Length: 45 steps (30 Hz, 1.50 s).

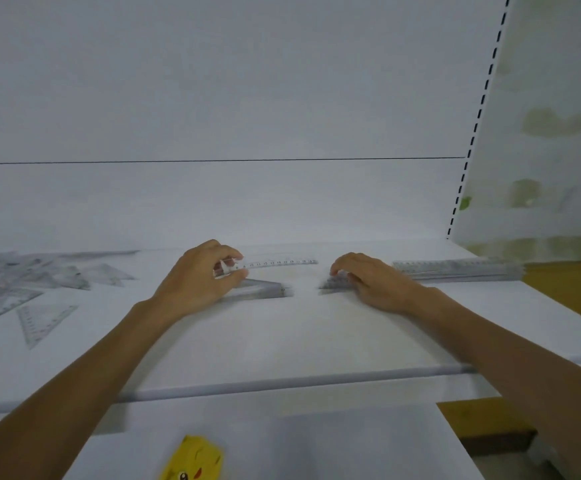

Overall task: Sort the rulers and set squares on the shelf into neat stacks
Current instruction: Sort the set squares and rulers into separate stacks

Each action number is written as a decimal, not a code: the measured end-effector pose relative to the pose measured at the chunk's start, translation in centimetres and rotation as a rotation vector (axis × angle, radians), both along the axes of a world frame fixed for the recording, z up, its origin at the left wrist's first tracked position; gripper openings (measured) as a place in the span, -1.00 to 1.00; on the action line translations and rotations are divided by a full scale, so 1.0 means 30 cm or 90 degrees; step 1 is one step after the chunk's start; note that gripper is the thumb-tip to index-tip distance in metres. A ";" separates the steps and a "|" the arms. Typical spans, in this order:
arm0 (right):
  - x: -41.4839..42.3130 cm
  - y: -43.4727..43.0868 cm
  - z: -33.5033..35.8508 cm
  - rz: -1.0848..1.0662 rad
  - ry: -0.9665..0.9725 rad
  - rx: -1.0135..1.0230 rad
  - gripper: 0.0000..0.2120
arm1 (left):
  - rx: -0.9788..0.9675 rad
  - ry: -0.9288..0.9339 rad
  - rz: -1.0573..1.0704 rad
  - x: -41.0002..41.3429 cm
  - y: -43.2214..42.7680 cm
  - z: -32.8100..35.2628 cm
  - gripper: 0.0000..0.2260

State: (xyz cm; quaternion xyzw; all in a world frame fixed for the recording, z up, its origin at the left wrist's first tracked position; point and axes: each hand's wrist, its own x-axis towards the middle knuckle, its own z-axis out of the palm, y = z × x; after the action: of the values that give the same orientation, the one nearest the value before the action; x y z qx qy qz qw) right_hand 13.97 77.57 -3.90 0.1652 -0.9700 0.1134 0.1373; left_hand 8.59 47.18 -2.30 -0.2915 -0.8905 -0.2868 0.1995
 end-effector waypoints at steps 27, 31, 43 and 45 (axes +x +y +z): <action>0.319 0.478 0.030 -0.143 0.122 -0.037 -0.72 | 0.045 -0.018 -0.080 0.131 0.624 0.046 -0.80; 0.359 0.569 0.025 -0.143 0.067 -0.068 -0.73 | 0.056 -0.040 -0.066 0.157 0.766 0.053 -0.78; 0.356 0.599 -0.021 -0.106 0.001 -0.029 -0.67 | 0.029 -0.076 -0.070 0.184 1.095 0.030 -0.74; 0.353 0.601 -0.022 -0.104 0.001 -0.038 -0.66 | 0.020 -0.074 -0.064 0.171 1.109 0.028 -0.74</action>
State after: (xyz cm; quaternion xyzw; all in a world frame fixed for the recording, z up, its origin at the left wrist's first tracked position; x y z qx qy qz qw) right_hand 24.57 95.60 -4.56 0.0817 -0.9763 0.1303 0.1521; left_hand 13.73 80.45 -1.46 -0.3158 -0.8800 -0.3271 0.1375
